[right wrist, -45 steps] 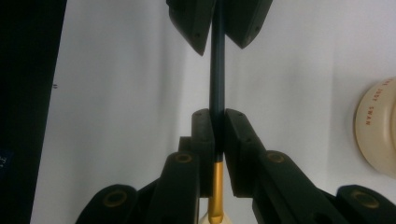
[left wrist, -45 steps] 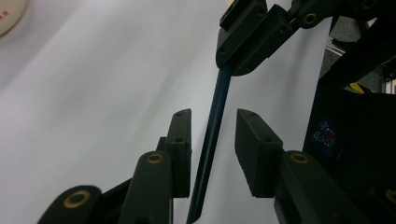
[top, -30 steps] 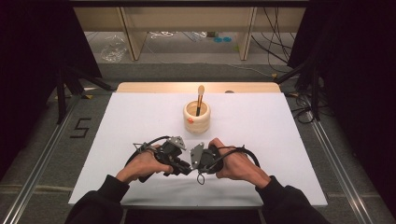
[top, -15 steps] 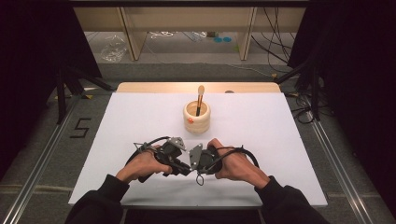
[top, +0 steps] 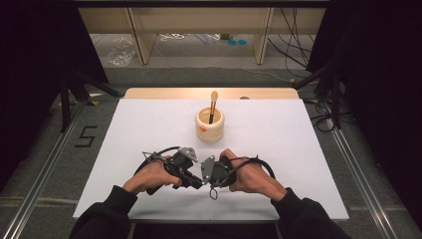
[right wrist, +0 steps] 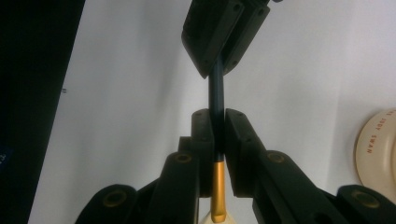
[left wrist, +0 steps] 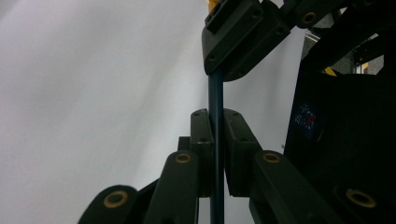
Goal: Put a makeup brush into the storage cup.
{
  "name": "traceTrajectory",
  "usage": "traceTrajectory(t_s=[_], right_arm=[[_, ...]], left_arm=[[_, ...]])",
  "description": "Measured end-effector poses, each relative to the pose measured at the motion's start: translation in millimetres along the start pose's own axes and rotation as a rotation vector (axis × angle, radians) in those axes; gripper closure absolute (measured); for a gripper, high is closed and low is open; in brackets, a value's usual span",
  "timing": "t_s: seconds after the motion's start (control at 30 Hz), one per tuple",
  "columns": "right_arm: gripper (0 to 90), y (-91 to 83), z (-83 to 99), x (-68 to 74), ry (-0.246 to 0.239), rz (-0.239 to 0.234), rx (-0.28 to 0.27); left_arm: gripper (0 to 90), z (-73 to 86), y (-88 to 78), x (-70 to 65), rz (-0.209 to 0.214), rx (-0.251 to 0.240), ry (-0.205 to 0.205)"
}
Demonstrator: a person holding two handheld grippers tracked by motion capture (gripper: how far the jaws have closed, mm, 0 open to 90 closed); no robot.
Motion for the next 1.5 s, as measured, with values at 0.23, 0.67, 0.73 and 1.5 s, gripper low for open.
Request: traceTrajectory(t_s=[0.23, 0.67, 0.73, 1.5], right_arm=[[72.4, -1.9, 0.4, -3.7, 0.002, 0.022, -0.025], [41.0, -62.2, 29.6, -32.1, 0.396, 0.284, -0.263], [37.5, -68.0, 37.6, -36.7, 0.448, 0.337, -0.304], [30.7, -68.5, 74.3, -35.0, 0.896, 0.384, -0.662]], left_arm=[[84.2, -0.8, -1.7, 1.4, -0.029, -0.033, 0.000], [84.1, -3.7, -23.4, 8.4, -0.145, -0.203, -0.046], [84.2, -4.6, -25.1, 9.8, -0.156, -0.233, -0.061], [84.1, -19.0, -50.1, 11.1, -0.241, -0.508, -0.160]])
Point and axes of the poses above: each handheld gripper's, and its own axes: y roughly forward along the jaws, z roughly out of its underside, x roughly to its left, the point moved 5 cm from there along y, roughly forward along the jaws, and after that the axes turned 9 degrees about -x, right-handed, at the moved point
